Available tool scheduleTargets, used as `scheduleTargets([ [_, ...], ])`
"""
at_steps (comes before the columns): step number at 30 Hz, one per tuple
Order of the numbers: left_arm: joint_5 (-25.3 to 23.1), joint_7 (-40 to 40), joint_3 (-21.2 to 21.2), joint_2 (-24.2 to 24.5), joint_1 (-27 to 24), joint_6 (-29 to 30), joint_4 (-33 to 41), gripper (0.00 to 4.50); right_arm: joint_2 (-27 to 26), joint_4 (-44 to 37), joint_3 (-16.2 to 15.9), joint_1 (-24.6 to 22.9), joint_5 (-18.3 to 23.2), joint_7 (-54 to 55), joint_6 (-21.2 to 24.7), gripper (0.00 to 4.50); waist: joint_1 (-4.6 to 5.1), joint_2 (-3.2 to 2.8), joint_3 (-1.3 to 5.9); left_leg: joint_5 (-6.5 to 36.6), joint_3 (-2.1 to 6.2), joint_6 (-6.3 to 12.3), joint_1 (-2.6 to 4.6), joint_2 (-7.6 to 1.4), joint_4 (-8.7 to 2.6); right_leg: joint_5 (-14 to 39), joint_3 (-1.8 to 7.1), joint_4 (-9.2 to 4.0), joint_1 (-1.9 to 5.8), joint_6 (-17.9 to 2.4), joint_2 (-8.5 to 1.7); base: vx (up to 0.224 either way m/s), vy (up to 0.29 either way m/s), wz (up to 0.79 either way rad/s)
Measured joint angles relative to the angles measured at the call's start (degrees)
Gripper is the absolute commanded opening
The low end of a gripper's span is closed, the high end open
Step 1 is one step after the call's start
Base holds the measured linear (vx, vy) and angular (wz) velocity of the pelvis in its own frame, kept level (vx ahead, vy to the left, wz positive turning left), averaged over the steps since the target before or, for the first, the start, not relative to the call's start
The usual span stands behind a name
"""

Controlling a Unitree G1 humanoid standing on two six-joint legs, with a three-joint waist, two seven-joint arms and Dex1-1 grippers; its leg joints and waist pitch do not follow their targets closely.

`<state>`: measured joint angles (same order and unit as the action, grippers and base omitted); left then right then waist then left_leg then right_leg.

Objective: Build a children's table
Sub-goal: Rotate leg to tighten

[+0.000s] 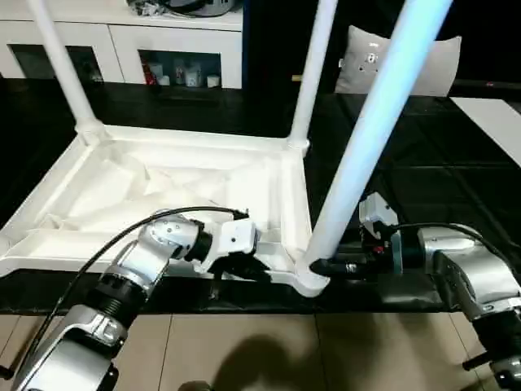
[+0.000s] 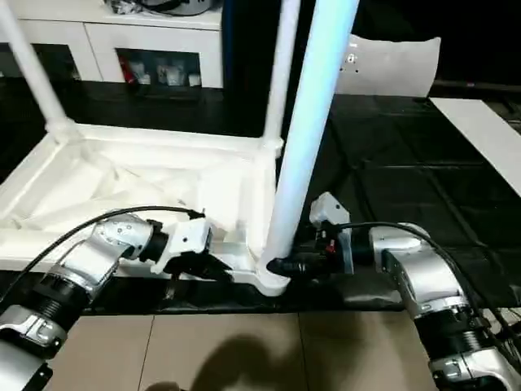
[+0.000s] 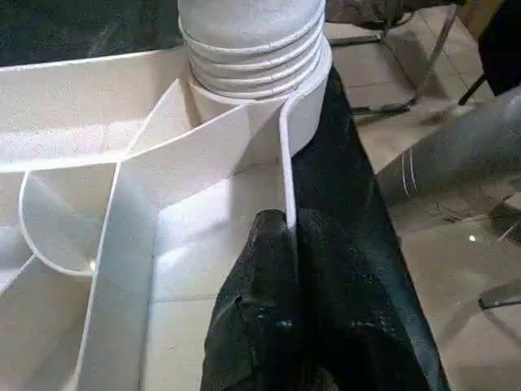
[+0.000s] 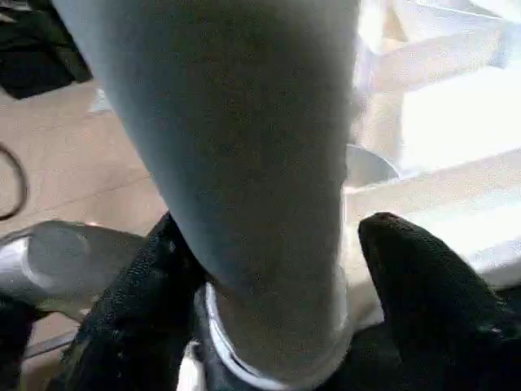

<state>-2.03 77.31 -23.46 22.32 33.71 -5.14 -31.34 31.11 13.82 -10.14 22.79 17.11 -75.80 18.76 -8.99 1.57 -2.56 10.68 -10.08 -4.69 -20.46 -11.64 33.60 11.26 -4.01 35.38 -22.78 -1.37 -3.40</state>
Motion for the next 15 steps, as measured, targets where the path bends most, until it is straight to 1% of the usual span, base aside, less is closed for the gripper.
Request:
scheduleTargets([
  [3,-0.1,0.0,-0.1,-0.1,0.2,-1.0,-0.6,0.00,0.0,0.0,-0.7,0.4,0.7,-1.6,0.8,2.69,-0.30,0.02,0.01,0.0,0.00,-0.01,0.01,-0.01,0.03,0.0,0.00,0.04,0.00,0.0,0.00,0.000,0.000,0.00],
  [5,-0.1,0.0,-0.1,-0.1,0.4,-1.6,-1.1,0.00,0.1,0.0,-0.7,0.4,0.8,-2.0,1.0,2.62,-0.42,0.03,0.01,0.0,0.00,-0.01,0.01,-0.01,0.02,0.0,0.00,0.04,0.00,0.0,0.00,0.000,0.000,0.00],
  [6,-0.1,0.1,-0.1,-0.1,0.4,-1.8,-1.2,0.00,0.2,0.0,-0.7,0.4,0.8,-2.0,1.1,2.47,-0.46,0.03,0.01,0.0,0.00,-0.01,0.02,-0.01,0.02,0.0,0.00,0.04,0.00,0.0,0.00,0.000,0.000,0.00],
  [7,-0.1,0.4,-0.1,-0.1,0.5,-2.0,-1.4,0.00,0.2,0.0,-0.7,0.5,0.8,-2.2,1.3,2.47,-0.52,0.03,0.02,0.0,0.00,-0.01,0.02,-0.01,0.01,0.0,0.00,0.04,-0.01,0.0,0.00,0.000,0.000,0.00],
  [9,0.0,0.8,-0.1,-0.1,0.6,-2.2,-1.5,0.00,0.2,0.0,-0.8,0.5,0.9,-2.2,1.8,2.19,-0.68,0.03,0.02,0.0,0.00,-0.01,0.01,-0.02,0.00,0.0,-0.01,0.05,-0.01,0.0,0.00,0.000,0.000,0.00],
  [14,1.0,1.2,0.2,-0.3,0.6,-0.7,-1.4,0.00,-0.3,-1.0,0.0,-0.1,1.8,-1.4,4.3,2.09,-0.69,0.03,0.02,0.0,0.00,-0.01,0.02,-0.02,0.04,0.0,0.01,0.08,-0.01,0.0,0.00,0.000,0.000,0.00],
  [15,1.1,1.0,0.3,-0.5,0.6,0.3,-0.9,0.00,-0.9,-1.7,0.7,-0.7,2.3,-0.4,5.0,2.09,-0.65,0.01,0.03,0.0,0.00,-0.01,0.03,-0.02,0.03,0.0,0.01,0.12,-0.02,0.0,0.00,0.000,0.000,0.00],
])
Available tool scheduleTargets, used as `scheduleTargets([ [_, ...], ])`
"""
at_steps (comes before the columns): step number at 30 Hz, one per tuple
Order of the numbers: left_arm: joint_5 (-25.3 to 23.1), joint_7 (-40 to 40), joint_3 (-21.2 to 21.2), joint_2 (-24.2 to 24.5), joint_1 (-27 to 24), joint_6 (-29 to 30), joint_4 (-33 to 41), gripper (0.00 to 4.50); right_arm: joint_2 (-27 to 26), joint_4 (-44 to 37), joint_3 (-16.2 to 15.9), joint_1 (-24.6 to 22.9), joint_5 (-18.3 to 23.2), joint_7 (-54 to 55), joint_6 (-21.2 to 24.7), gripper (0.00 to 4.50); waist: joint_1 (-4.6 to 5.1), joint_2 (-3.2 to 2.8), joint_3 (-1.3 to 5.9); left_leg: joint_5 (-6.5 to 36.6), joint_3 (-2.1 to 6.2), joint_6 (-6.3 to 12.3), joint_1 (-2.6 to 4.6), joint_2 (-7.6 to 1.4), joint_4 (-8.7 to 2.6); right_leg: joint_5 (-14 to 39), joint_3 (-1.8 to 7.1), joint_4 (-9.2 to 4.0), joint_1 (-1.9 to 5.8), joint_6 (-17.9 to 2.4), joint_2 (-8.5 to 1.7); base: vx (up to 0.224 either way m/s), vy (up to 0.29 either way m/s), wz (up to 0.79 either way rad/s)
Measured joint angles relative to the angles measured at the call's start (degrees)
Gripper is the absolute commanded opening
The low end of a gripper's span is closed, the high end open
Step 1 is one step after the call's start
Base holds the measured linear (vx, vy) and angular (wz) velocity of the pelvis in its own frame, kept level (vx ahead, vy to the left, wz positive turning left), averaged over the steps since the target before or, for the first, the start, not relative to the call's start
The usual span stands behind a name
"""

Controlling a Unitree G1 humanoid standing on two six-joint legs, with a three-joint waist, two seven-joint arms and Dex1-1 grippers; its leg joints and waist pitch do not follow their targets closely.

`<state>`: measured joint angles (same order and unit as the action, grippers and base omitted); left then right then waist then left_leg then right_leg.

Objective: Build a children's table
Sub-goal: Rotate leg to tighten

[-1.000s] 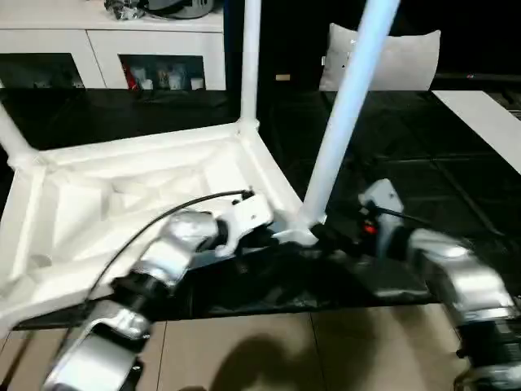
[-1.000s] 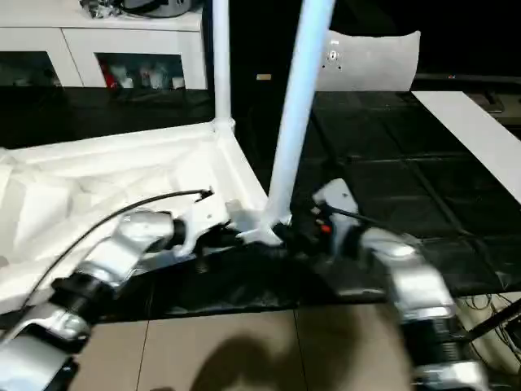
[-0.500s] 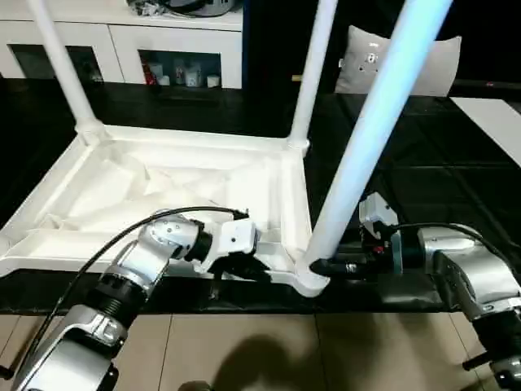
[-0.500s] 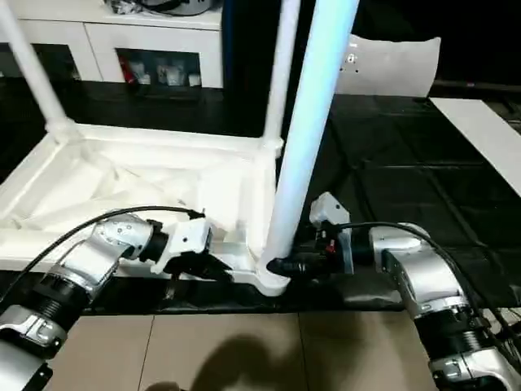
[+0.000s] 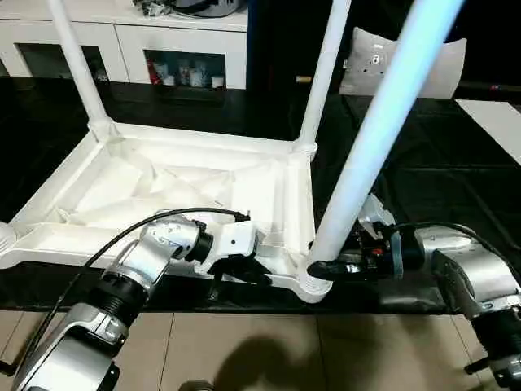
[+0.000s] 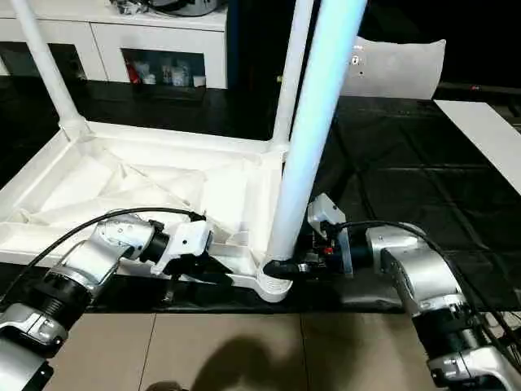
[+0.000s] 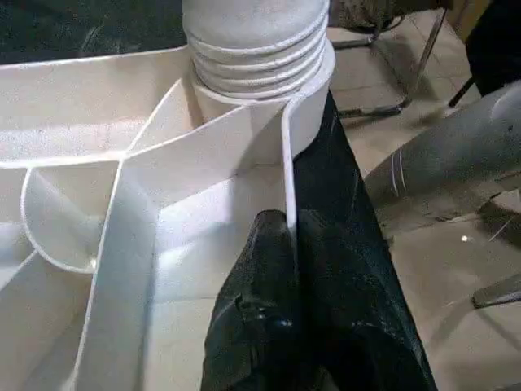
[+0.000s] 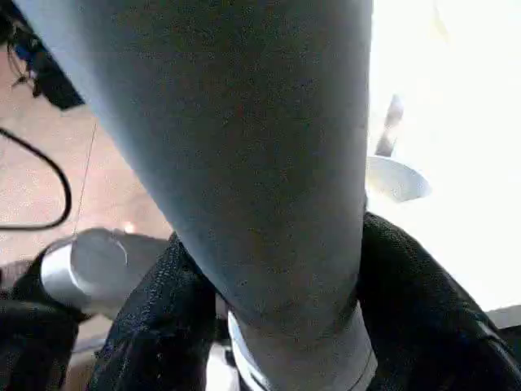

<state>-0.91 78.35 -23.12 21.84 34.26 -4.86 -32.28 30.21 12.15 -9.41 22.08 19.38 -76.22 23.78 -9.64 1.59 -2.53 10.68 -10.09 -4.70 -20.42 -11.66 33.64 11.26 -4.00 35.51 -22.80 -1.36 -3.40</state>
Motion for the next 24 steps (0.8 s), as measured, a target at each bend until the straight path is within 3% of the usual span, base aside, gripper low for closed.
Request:
scheduleTargets([
  [5,-1.4,-6.0,1.8,-1.8,-0.2,6.4,0.3,0.00,-3.8,-0.9,2.6,-1.4,-0.3,10.1,1.9,2.08,0.73,0.00,0.00,-0.1,-0.01,-0.18,0.27,0.01,0.04,0.1,0.04,0.23,0.06,0.2,0.00,0.000,0.000,0.00],
  [11,-4.3,-22.9,4.7,-8.6,1.4,18.3,0.2,0.00,-15.1,-0.2,7.4,2.4,-7.6,37.4,7.5,2.06,3.85,0.17,-0.04,-0.3,0.00,-0.38,0.36,0.04,0.06,0.1,0.08,0.23,0.05,0.2,0.00,0.000,0.000,0.00],
  [13,-4.7,-27.1,5.1,-10.7,2.0,20.7,-0.3,0.00,-17.4,0.9,7.8,3.5,-9.5,43.9,6.6,2.06,4.02,0.14,-0.02,-0.3,0.00,-0.38,0.35,0.05,0.00,0.1,0.09,0.29,0.01,0.2,0.00,0.000,0.000,0.00],
  [14,-4.9,-28.4,5.5,-11.3,2.2,21.2,-0.5,0.00,-18.4,1.8,8.2,3.9,-9.6,45.6,5.9,2.56,4.05,0.11,-0.01,-0.3,0.00,-0.38,0.35,0.05,-0.07,0.1,0.08,0.30,-0.01,0.2,0.01,0.000,0.000,0.00],
  [16,-5.3,-30.5,6.0,-12.7,2.6,22.4,-0.6,0.00,-20.1,3.6,9.2,4.5,-9.4,47.9,4.1,2.67,4.04,0.07,0.00,-0.2,0.01,-0.38,0.28,0.05,-0.18,0.1,0.07,0.23,-0.15,0.2,0.01,0.000,0.000,0.00],
  [24,-5.9,-30.6,4.8,-12.0,2.7,19.9,-0.6,0.00,-18.8,3.7,10.0,3.0,-8.4,44.2,0.6,3.51,3.81,0.02,-0.01,-0.2,0.00,-0.25,0.17,0.09,-0.45,0.0,0.05,0.06,-0.20,-0.1,0.02,0.000,0.000,0.00],
])
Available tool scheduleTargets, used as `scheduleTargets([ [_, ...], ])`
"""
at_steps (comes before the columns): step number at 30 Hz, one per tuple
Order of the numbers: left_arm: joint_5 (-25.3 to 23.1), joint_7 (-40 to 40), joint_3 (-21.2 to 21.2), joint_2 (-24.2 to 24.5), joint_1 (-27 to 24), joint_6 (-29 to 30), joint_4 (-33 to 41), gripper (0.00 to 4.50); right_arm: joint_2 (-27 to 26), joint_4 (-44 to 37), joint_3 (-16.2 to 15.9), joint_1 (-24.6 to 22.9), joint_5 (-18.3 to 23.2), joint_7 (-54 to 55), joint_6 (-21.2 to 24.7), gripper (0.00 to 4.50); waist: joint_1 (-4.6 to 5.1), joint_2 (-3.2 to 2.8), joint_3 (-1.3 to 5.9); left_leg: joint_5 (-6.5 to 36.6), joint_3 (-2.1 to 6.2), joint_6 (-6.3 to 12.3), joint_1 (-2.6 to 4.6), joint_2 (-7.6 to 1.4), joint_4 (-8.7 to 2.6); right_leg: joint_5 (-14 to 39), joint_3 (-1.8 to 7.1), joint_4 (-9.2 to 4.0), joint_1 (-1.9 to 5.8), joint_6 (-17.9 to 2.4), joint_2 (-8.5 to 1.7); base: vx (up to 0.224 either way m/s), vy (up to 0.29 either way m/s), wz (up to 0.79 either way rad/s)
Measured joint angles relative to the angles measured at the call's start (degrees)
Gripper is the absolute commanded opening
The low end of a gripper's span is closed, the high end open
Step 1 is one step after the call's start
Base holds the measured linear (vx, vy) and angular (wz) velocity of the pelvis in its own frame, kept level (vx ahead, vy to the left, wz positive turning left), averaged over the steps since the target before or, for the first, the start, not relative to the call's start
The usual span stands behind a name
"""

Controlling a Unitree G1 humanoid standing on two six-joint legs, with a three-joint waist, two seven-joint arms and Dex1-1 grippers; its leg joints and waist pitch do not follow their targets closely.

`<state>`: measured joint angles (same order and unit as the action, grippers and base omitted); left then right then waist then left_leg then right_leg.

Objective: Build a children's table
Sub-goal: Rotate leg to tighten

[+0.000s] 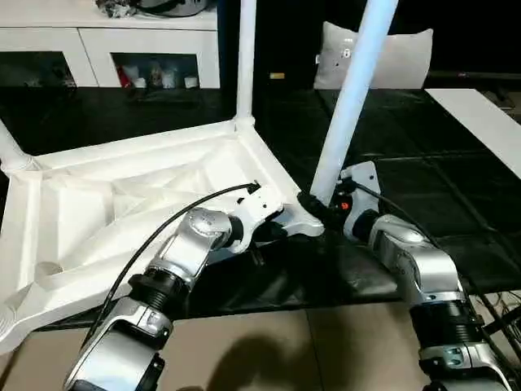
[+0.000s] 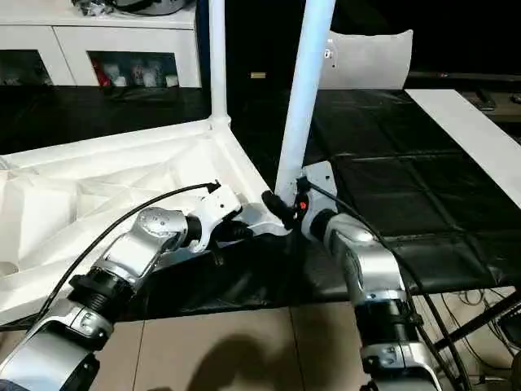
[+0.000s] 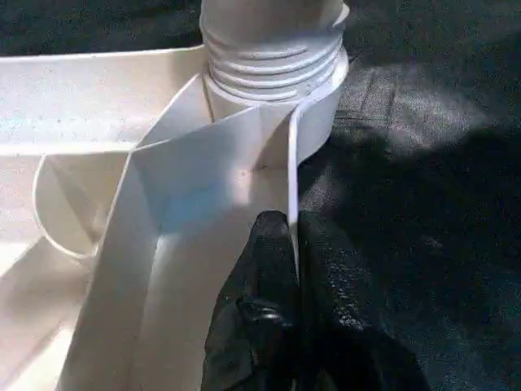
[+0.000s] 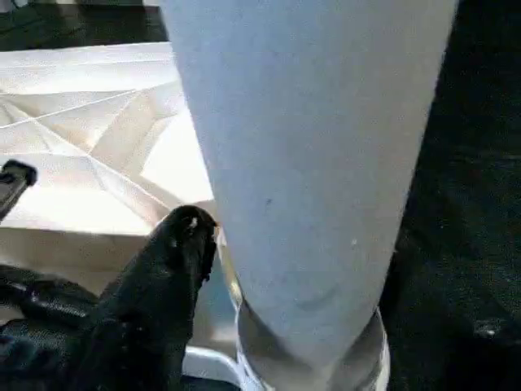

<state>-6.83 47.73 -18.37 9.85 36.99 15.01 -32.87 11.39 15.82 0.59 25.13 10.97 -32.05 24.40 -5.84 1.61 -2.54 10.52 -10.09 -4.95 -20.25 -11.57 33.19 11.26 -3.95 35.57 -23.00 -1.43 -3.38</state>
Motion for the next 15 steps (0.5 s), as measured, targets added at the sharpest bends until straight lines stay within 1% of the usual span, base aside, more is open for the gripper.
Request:
scheduleTargets([
  [2,-0.5,1.0,-0.5,1.2,0.0,-1.8,-0.2,0.00,1.6,0.2,-0.5,-0.3,0.5,-3.1,-2.1,3.53,0.00,-0.07,-0.04,0.0,0.00,0.00,0.00,0.00,0.01,0.0,0.00,0.00,0.00,0.0,0.00,0.000,0.000,0.00],
  [4,-0.7,2.4,-0.6,2.3,0.0,-3.9,-0.7,0.00,3.4,0.3,-0.7,-0.4,1.2,-7.0,-4.5,3.72,0.08,-0.09,-0.06,0.0,0.00,0.00,0.01,0.00,0.00,0.0,0.00,0.01,0.01,0.0,0.01,0.000,0.000,0.00],
  [6,-0.7,4.1,-0.6,3.3,0.0,-5.4,-1.1,0.00,5.4,0.3,-0.9,-0.4,1.9,-10.5,-5.7,3.95,0.04,-0.09,-0.06,0.0,0.00,0.00,0.01,-0.01,0.01,0.0,0.00,0.02,0.02,0.0,0.02,0.000,0.000,0.00],
  [8,-0.3,7.0,-0.7,4.8,0.0,-8.2,-1.9,0.00,8.6,0.3,-1.3,-0.4,2.3,-15.8,-6.2,4.08,-0.10,-0.07,-0.07,0.0,0.00,0.00,0.01,-0.01,0.01,0.0,-0.01,-0.01,0.01,0.0,0.02,0.000,0.000,0.00],
  [11,0.5,10.6,-0.9,6.8,0.0,-11.7,-2.7,0.00,13.6,0.2,-2.3,-0.7,2.8,-22.7,-5.9,4.08,-0.55,-0.03,-0.09,0.0,0.00,0.03,-0.05,-0.02,0.02,0.0,-0.03,-0.09,0.01,0.0,0.02,0.000,0.000,0.00],
  [12,0.9,12.0,-1.0,7.5,-0.1,-13.2,-3.1,0.00,15.1,0.2,-3.2,-0.8,3.0,-25.7,-6.0,4.08,-0.65,-0.03,-0.09,0.0,0.00,0.05,-0.06,-0.02,0.02,0.0,-0.04,-0.12,0.01,0.0,0.02,0.000,0.000,0.00],
  [14,1.3,14.2,-1.3,8.3,-0.1,-14.8,-3.3,0.00,16.2,0.3,-4.1,-1.0,3.2,-29.1,-6.0,4.08,-0.80,-0.03,-0.09,0.0,0.00,0.07,-0.12,-0.03,0.02,0.0,-0.07,-0.17,0.00,0.0,0.02,0.000,0.000,0.00],
  [15,1.7,16.0,-1.7,8.8,-0.2,-15.5,-3.3,0.00,16.6,0.3,-4.6,-0.9,3.3,-31.0,-6.1,3.82,-1.05,-0.03,-0.09,0.0,0.00,0.09,-0.14,-0.04,0.03,0.0,-0.08,-0.19,0.01,0.0,0.02,0.000,0.000,0.00],
])
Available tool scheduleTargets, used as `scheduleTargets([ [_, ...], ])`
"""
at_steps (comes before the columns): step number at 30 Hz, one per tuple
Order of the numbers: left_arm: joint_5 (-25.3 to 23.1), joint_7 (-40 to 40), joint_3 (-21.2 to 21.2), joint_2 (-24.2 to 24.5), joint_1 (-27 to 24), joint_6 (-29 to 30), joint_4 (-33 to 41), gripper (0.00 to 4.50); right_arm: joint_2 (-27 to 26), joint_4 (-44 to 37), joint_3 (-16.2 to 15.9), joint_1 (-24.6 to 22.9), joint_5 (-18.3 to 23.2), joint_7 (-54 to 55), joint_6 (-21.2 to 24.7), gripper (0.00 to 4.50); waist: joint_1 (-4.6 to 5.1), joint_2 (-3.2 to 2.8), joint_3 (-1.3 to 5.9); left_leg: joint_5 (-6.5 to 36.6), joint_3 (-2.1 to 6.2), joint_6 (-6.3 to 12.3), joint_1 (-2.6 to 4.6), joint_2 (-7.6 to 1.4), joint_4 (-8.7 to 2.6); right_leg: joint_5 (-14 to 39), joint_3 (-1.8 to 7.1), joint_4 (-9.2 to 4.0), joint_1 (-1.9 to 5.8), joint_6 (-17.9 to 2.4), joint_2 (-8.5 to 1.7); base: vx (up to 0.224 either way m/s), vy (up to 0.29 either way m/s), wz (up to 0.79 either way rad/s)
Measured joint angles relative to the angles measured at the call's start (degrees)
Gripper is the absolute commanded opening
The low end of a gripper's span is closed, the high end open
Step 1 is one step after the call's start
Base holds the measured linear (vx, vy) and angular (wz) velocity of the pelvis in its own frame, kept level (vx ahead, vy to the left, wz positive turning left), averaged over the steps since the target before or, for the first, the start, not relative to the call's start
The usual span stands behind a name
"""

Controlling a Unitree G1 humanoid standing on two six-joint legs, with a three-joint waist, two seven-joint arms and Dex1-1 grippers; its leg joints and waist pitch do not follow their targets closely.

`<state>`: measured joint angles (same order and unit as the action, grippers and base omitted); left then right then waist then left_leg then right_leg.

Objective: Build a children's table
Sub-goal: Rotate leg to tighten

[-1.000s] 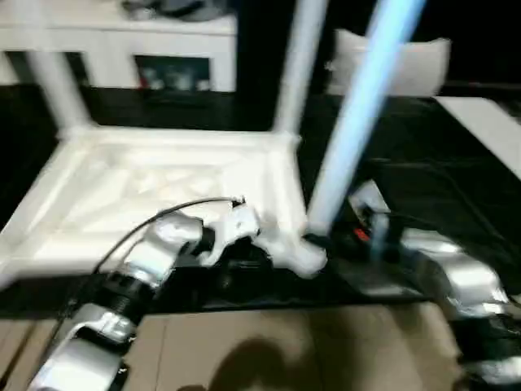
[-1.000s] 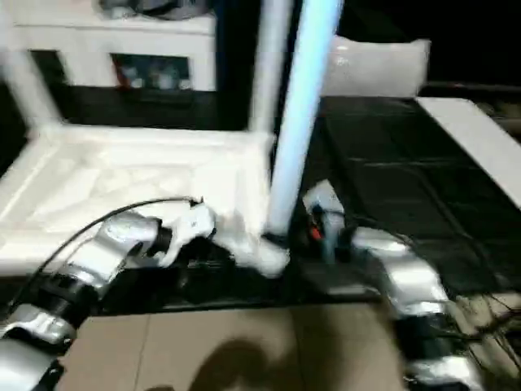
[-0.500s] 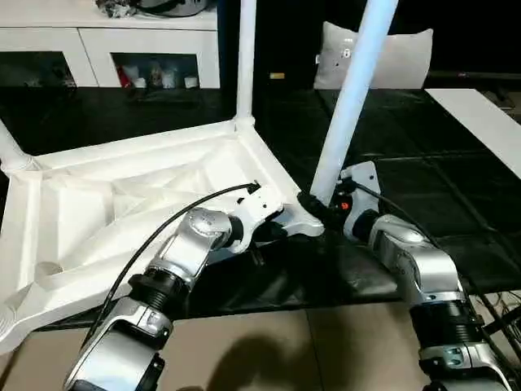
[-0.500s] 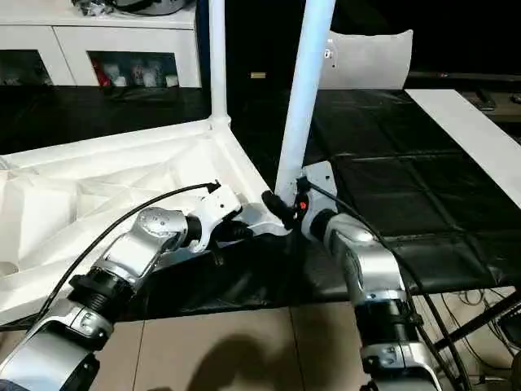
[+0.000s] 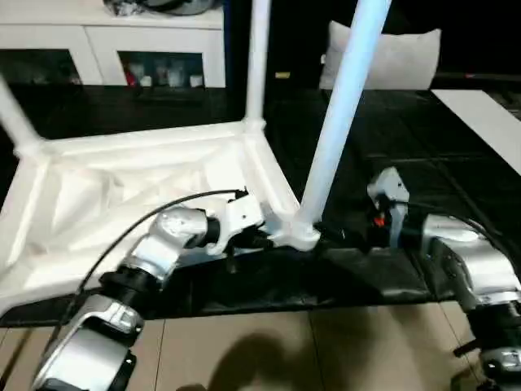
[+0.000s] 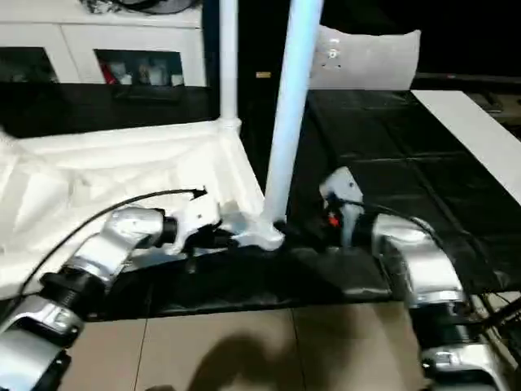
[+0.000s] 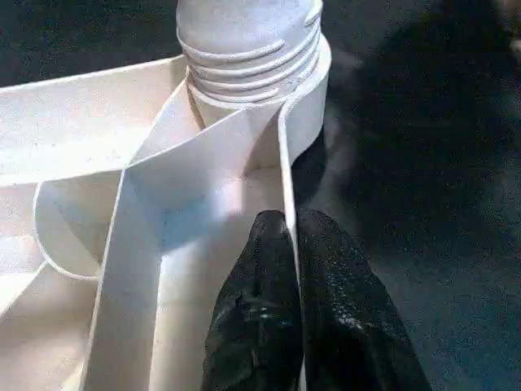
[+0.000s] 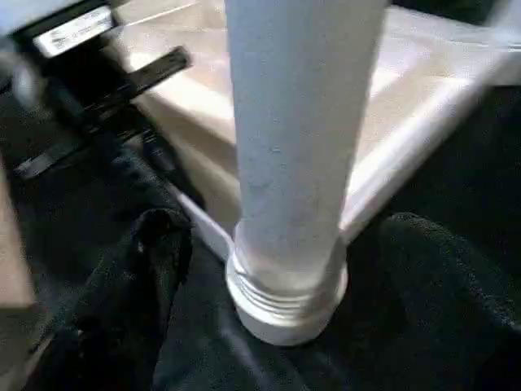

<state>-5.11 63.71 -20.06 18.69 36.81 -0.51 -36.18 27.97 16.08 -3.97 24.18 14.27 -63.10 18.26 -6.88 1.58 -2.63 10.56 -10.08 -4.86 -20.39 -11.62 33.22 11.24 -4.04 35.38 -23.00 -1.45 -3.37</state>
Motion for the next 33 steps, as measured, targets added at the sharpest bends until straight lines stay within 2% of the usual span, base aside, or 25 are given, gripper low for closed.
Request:
scheduleTargets([
  [3,0.8,4.2,-0.8,0.9,-0.3,-1.2,0.7,0.00,0.9,0.2,-1.3,0.1,1.2,-4.2,0.0,3.69,-0.89,0.00,0.00,0.1,0.00,0.08,-0.08,-0.02,0.13,0.0,-0.01,-0.02,0.00,0.0,-0.01,0.000,0.000,0.00],
  [4,1.1,5.5,-1.2,1.3,-0.5,-1.7,1.2,0.00,1.5,0.3,-1.7,0.1,1.5,-5.8,0.1,3.44,-1.20,0.00,0.00,0.1,-0.01,0.13,-0.10,-0.03,0.20,0.0,-0.01,-0.01,0.00,0.0,-0.01,0.000,0.000,0.00],
  [7,2.0,9.4,-1.9,2.3,-0.8,-3.2,1.6,0.00,2.8,0.4,-2.9,0.3,2.1,-10.2,0.4,3.30,-1.79,0.01,0.00,0.1,-0.01,0.20,-0.14,-0.06,0.39,0.0,-0.02,0.04,0.02,0.0,-0.01,0.000,0.000,0.00],
  [11,2.5,12.7,-2.5,3.6,-0.8,-5.0,1.6,0.00,4.4,0.6,-5.6,0.5,2.1,-15.5,0.9,2.98,-1.89,0.13,-0.06,0.1,0.00,0.20,-0.13,-0.07,0.54,-0.1,-0.02,0.15,0.04,0.0,-0.03,0.000,0.000,0.00],
  [15,2.6,13.9,-2.8,4.0,-0.8,-5.5,1.6,0.00,4.4,1.0,-6.0,0.8,2.1,-17.0,1.0,2.54,-1.90,0.18,-0.08,0.1,0.00,0.19,-0.11,-0.08,0.64,-0.1,0.00,0.27,0.04,0.0,-0.04,0.000,0.000,0.00],
  [18,2.7,14.7,-2.8,4.0,-0.8,-5.7,1.6,0.00,4.3,1.0,-6.1,0.9,2.1,-17.2,1.0,2.48,-1.95,0.19,-0.08,0.1,0.00,0.19,-0.11,-0.08,0.64,0.0,-0.01,0.29,0.04,0.0,-0.04,0.000,0.000,0.00],
  [20,2.8,14.8,-2.8,4.1,-0.8,-5.8,1.6,0.00,4.3,1.0,-6.1,0.9,2.1,-17.2,1.0,2.16,-2.00,0.19,-0.08,0.1,0.00,0.19,-0.11,-0.09,0.64,0.0,-0.01,0.29,0.04,0.0,-0.04,0.000,0.000,0.00],
  [27,2.8,14.9,-2.7,4.8,-0.8,-6.0,1.6,0.00,3.7,1.1,-5.5,0.8,2.1,-17.0,1.4,1.80,-1.59,0.22,-0.08,0.1,0.00,0.17,-0.05,-0.11,0.65,0.0,-0.01,0.40,0.03,0.0,-0.02,0.000,0.000,0.00],
  [28,2.8,14.9,-2.7,4.9,-0.8,-6.0,1.6,0.00,3.7,1.0,-5.4,0.8,2.1,-16.9,1.6,1.60,-1.51,0.22,-0.08,0.1,0.00,0.15,-0.04,-0.11,0.66,0.0,-0.01,0.41,0.03,0.0,-0.02,0.000,0.000,0.00],
  [33,2.8,15.1,-2.4,4.9,-1.0,-6.0,1.6,0.00,3.7,0.6,-5.0,-0.1,2.5,-16.7,2.5,1.21,-1.41,0.22,-0.07,0.1,0.00,0.15,-0.02,-0.11,0.65,0.0,0.00,0.40,0.04,0.0,-0.02,0.000,0.000,0.00],
])
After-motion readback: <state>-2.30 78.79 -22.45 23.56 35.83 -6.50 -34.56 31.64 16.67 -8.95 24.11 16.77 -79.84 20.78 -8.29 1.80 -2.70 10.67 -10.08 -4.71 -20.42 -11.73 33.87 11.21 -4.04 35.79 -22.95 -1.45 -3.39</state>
